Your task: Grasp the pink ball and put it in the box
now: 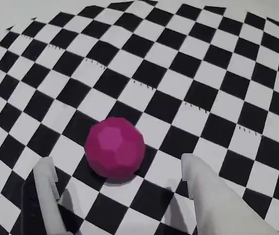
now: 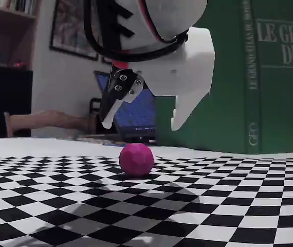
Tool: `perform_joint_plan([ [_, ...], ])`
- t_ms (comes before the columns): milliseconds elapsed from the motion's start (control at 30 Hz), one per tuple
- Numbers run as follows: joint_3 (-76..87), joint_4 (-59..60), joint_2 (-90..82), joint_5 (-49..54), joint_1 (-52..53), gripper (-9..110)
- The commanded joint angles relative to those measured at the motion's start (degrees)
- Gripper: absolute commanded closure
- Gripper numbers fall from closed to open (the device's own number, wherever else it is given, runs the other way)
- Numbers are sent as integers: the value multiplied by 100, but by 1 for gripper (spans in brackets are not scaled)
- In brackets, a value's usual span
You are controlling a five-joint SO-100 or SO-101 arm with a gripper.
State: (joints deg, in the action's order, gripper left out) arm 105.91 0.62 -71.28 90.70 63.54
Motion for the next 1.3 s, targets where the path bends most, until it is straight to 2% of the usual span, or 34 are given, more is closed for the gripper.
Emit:
perform_joint_plan([
  [0, -299, 26, 18, 44, 0, 71],
  [1267, -1723, 53, 1380, 44, 0, 69],
])
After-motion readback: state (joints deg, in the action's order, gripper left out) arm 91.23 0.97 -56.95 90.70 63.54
